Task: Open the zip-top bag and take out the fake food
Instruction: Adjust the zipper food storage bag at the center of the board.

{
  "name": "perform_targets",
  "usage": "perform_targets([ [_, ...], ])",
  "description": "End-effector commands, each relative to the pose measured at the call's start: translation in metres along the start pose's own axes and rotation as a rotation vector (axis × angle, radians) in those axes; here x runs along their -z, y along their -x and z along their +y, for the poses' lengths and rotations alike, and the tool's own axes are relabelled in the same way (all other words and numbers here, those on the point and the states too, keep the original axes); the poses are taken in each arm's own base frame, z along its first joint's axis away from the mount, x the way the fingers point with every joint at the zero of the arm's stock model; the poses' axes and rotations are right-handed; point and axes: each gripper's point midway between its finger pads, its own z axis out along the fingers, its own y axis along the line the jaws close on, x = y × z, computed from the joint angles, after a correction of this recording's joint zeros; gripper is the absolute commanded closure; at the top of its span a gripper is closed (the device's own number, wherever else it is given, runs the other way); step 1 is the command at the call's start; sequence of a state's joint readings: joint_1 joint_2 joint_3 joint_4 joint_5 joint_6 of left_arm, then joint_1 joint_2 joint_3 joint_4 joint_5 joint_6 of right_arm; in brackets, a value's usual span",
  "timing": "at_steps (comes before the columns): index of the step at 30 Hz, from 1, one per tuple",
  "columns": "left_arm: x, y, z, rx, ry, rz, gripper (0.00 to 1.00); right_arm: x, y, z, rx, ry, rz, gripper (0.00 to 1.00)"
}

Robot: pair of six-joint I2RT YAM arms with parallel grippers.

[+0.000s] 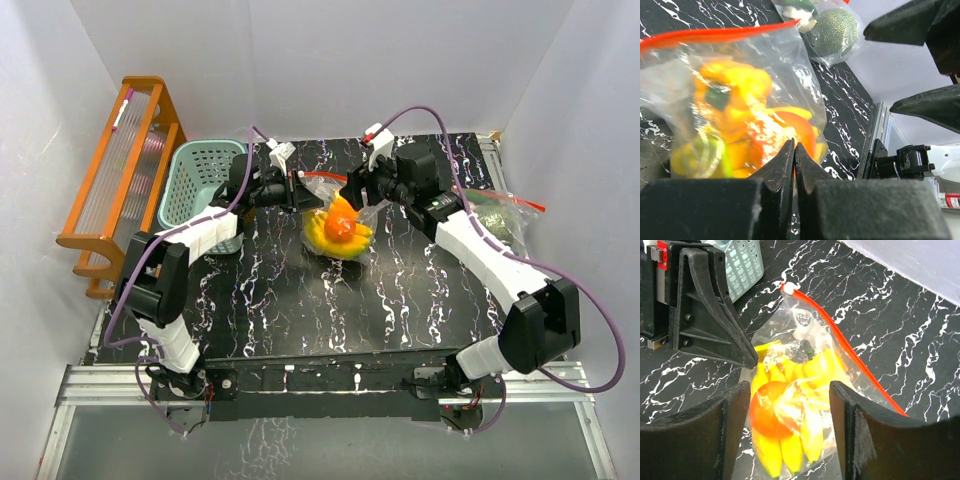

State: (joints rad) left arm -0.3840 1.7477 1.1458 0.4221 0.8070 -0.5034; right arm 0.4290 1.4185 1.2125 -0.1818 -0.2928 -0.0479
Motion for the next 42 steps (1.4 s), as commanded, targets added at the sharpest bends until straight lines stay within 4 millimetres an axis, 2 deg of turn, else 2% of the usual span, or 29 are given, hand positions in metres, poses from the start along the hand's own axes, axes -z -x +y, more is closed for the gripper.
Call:
perform_targets([
  [1, 0.002, 0.018, -0.025, -0.059, -0.079, -0.023, 1.00, -0.012, 0.027, -0.005, 0.064, 0.009, -0.067, 0.31],
  [4, 0.004, 0.017, -0.026, -0.065, -0.079, -0.024, 1.00, -0.031, 0.022, -0.017, 0.081, -0.018, -0.044, 0.30],
  [7, 0.003, 0.016, -0.027, -0.065, -0.088, -0.014, 1.00, -0.057, 0.006, -0.029, 0.074, -0.037, -0.002, 0.28],
  [9, 0.004, 0.017, -0.025, -0.068, -0.069, -0.022, 0.98, -0.068, 0.000, -0.037, 0.043, -0.061, 0.020, 0.28],
  [14, 0.013, 0.028, -0.009, -0.108, 0.090, -0.059, 0.51, -0.081, -0.019, -0.039, -0.011, -0.067, 0.025, 0.28],
  [15, 0.015, 0.029, -0.003, -0.106, 0.130, -0.066, 0.45, -0.085, -0.025, -0.042, -0.018, -0.081, 0.036, 0.28],
  [17, 0.018, 0.029, 0.007, -0.097, 0.194, -0.075, 0.34, -0.095, -0.052, -0.050, -0.035, -0.114, 0.102, 0.28],
  [19, 0.020, 0.028, 0.020, -0.075, 0.263, -0.075, 0.26, -0.096, -0.074, -0.045, -0.032, -0.102, 0.174, 0.30],
  [22, 0.022, 0.024, 0.041, -0.023, 0.368, -0.072, 0.12, -0.084, -0.102, -0.038, -0.035, -0.122, 0.225, 0.31],
  [24, 0.027, 0.020, 0.059, 0.015, 0.461, -0.085, 0.03, -0.066, -0.114, -0.032, -0.062, -0.135, 0.238, 0.32],
  [28, 0.029, 0.007, 0.089, 0.076, 0.574, -0.101, 0.03, -0.031, -0.128, -0.016, -0.104, -0.133, 0.201, 0.33],
  [31, 0.019, 0.000, 0.103, 0.146, 0.577, -0.135, 0.03, -0.013, -0.132, -0.009, -0.129, -0.131, 0.169, 0.33],
  [36, -0.008, -0.014, 0.105, 0.213, 0.529, -0.165, 0.05, -0.002, -0.144, 0.006, -0.165, -0.081, 0.180, 0.33],
  [39, -0.023, -0.022, 0.095, 0.210, 0.521, -0.164, 0.05, -0.002, -0.146, 0.013, -0.160, -0.048, 0.181, 0.33],
  [42, -0.028, -0.020, 0.084, 0.255, 0.468, -0.229, 0.05, -0.002, -0.149, 0.016, -0.157, -0.043, 0.194, 0.33],
])
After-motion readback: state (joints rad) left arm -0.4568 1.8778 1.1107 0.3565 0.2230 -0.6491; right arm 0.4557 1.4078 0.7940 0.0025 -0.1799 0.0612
